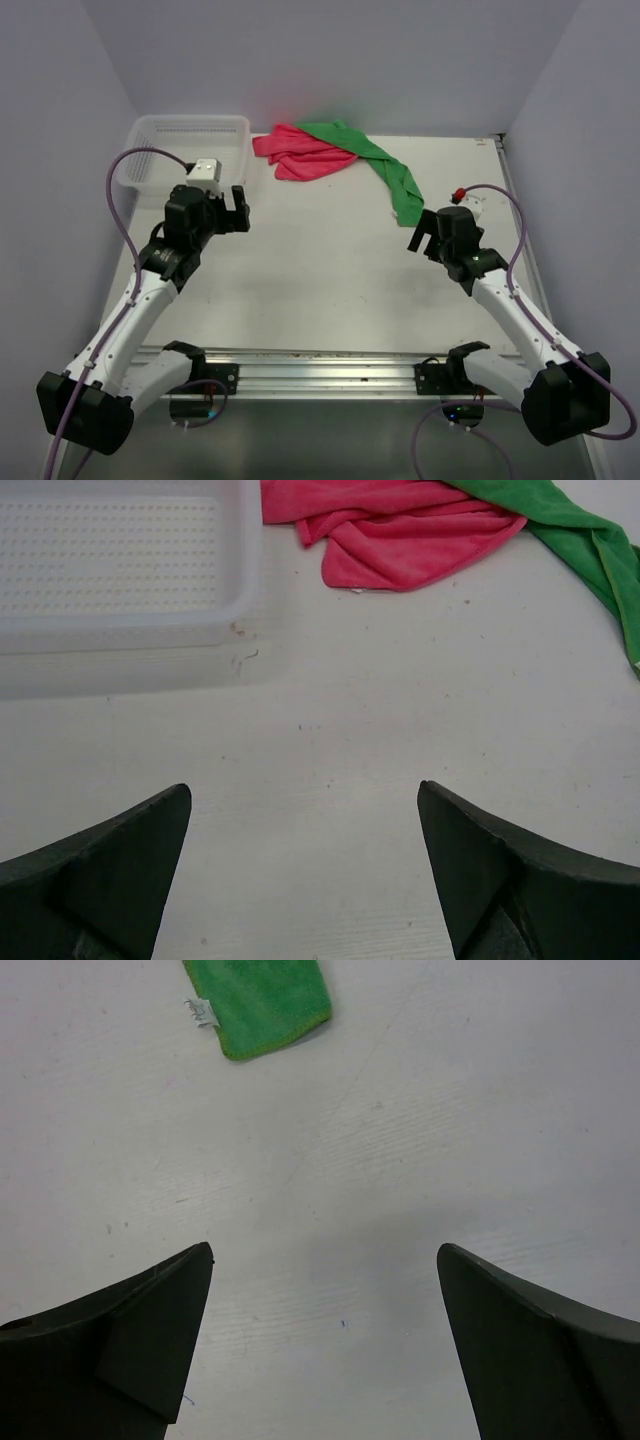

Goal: Roll the towels
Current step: Grab a towel with the right arm

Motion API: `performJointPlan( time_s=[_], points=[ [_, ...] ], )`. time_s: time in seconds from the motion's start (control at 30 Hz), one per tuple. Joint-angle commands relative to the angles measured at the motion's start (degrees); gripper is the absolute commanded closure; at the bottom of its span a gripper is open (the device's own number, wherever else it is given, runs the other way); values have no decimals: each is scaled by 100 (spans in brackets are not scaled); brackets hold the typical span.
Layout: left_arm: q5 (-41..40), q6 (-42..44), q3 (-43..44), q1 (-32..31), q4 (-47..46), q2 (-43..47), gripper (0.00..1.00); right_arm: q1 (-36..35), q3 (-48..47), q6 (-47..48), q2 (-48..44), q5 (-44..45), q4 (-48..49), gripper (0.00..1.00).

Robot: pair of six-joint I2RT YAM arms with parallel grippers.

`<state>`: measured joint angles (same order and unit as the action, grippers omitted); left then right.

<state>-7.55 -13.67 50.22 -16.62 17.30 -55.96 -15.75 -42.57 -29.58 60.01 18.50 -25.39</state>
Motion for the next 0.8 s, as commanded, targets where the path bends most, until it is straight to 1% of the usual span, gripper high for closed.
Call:
performJointPlan(
  time_s=[0.0,0.07,0.2,0.3,0.4,0.5,0.53,0.57,0.63,0.67,0.7,0.73,0.77],
  points=[
    [-1,154,-3,27,-95,-99,0,-16,196,-117,-279,-153,411,1],
    [-53,146,-12,27,-113,-116,0,-16,266,-284,-332,-346,631,1],
    [-281,154,-108,27,-183,-125,0,-16,258,-461,-262,-584,640,1],
    [-650,93,40,27,54,-204,0,-16,328,-434,-218,-304,658,1],
    [-686,58,24,27,63,-91,0,-16,372,-373,-218,-216,692,1],
    [-783,31,-108,27,-60,68,0,-16,381,-172,-253,-259,956,1],
    [-774,40,-91,27,-43,77,0,-7,372,-57,-235,-277,1209,1],
    [-705,57,-56,27,45,86,0,-16,233,161,-183,-303,1307,1],
    [-599,58,-56,27,28,129,0,-16,-40,234,159,-400,1422,2],
    [-546,58,-56,27,-16,173,0,-16,-450,251,369,-478,1405,2],
    [-528,58,-91,27,-42,191,0,-16,-672,286,798,-818,1387,3],
    [-528,58,-91,27,-34,209,0,-16,-1187,321,1098,-987,1370,5],
    [-528,66,-82,27,-16,200,0,-16,-1488,400,1370,-1111,1318,6]
  ],
)
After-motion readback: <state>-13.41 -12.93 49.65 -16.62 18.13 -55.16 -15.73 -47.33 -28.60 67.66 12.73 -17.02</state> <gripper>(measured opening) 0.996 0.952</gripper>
